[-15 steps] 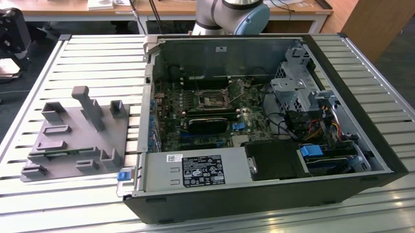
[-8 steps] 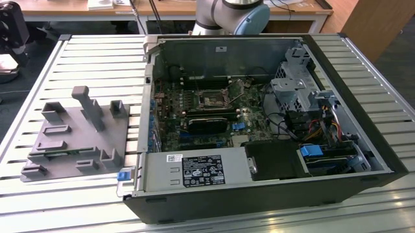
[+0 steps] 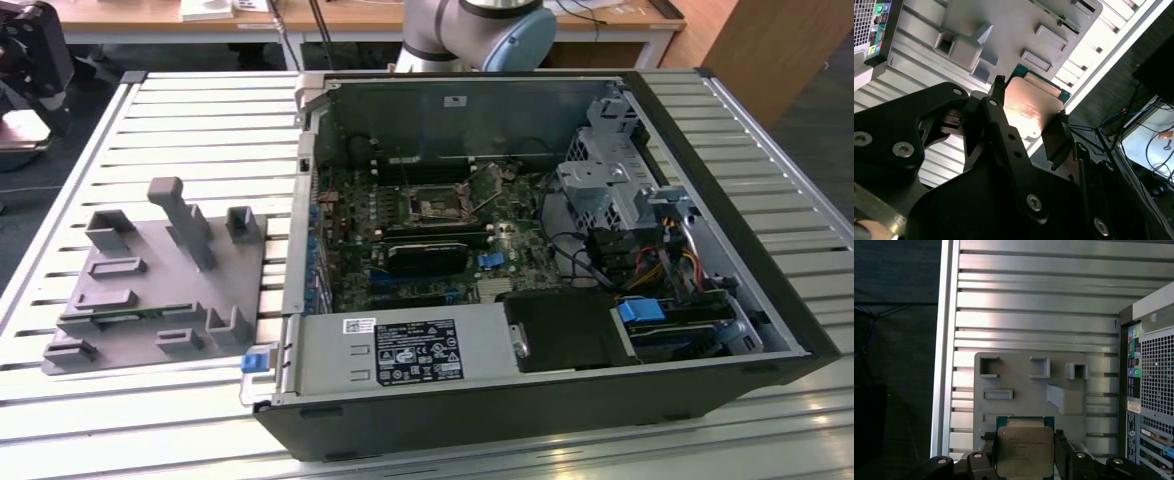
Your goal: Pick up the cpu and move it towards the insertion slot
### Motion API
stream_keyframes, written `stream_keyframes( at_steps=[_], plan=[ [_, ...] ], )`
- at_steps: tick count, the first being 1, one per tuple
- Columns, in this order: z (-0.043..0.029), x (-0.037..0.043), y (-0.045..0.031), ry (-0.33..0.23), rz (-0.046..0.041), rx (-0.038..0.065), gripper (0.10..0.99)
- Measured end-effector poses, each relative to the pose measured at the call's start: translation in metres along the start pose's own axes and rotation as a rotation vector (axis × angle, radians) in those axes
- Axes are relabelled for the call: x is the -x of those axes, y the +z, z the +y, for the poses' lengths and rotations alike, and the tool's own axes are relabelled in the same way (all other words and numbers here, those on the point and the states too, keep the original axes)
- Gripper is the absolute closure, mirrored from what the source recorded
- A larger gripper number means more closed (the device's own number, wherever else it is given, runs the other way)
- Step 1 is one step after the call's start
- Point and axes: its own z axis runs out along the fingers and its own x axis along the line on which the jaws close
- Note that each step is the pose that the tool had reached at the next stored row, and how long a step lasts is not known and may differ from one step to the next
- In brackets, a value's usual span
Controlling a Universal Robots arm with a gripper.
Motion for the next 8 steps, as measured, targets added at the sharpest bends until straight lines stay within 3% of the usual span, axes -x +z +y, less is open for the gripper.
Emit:
stream_keyframes(
  at_steps=[8],
  plan=[
    [-0.0004,0.0182,0.0001,0.000,-0.0001,0.000,0.545]
  ],
)
